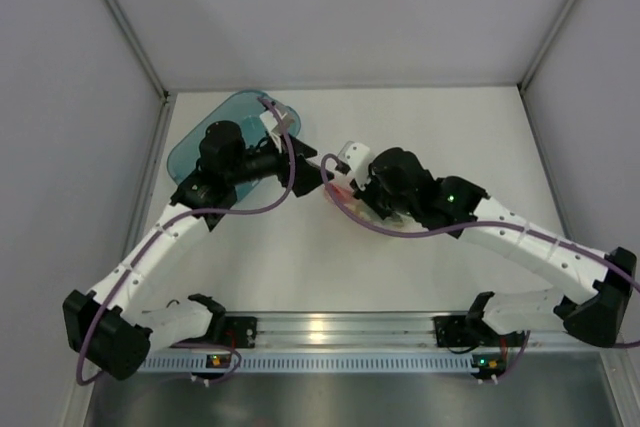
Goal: Open the zip-top bag and remove the fake food
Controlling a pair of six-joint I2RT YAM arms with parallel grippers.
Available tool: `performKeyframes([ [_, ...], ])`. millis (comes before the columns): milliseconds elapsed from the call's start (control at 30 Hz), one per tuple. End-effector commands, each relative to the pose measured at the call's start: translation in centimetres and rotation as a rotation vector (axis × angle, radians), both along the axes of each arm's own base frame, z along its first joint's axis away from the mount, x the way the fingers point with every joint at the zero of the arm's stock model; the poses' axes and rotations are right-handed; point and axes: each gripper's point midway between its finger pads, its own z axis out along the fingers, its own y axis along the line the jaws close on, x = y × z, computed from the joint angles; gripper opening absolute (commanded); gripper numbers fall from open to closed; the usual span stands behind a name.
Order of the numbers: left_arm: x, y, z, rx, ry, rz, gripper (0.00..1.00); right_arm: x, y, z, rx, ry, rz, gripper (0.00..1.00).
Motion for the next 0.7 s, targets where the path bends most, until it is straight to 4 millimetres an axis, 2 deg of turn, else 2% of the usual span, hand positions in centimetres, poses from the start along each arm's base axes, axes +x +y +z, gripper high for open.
performKeyframes([
  [0,0.5,-1.6,3.0,0.0,-0.283,-0.118,0.85,-2.0,-0.5,2.5,0.105,-0.015,0.077,0.0],
  [33,-0.3,-2.1,2.7,-0.005,-0.278,-0.179,0.84,-2.6,-0.5,3.0,0.131,-0.021,0.097,0.0],
  [100,-0.2,-2.9,1.5,0.018,-0.293,-0.242,0.83,-2.7,-0.7,3.5,0.147,-0.034,0.102,0.0],
  [167,-1.4,-3.7,0.8,0.01,-0.295,-0.352,0.82,-3.3,-0.8,3.9,0.165,-0.041,0.128,0.0],
  [233,-2.1,-4.2,0.8,0.002,-0.3,-0.406,0.82,-3.5,-0.9,4.1,0.172,-0.051,0.138,0.0],
  [267,-3.4,-4.9,0.5,-0.009,-0.298,-0.48,0.82,-3.5,-0.9,4.0,0.167,-0.05,0.139,0.0],
  [300,-3.9,-5.3,0.4,-0.012,-0.298,-0.504,0.82,-3.5,-1.0,4.1,0.162,-0.055,0.144,0.0],
  [367,-4.5,-6.3,-0.1,-0.004,-0.304,-0.523,0.84,-3.6,-0.8,4.2,0.152,-0.047,0.157,0.0],
  [467,-4.1,-7.2,-0.7,0.015,-0.309,-0.5,0.84,-4.1,-0.4,4.7,0.153,-0.03,0.197,0.0],
  [633,-4.7,-7.5,-1.6,0.034,-0.299,-0.524,0.84,-4.5,-0.1,5.4,0.155,-0.026,0.232,0.0],
  [667,-5.0,-7.7,-2.0,0.037,-0.294,-0.541,0.81,-4.5,-0.1,5.5,0.157,-0.026,0.237,0.0],
])
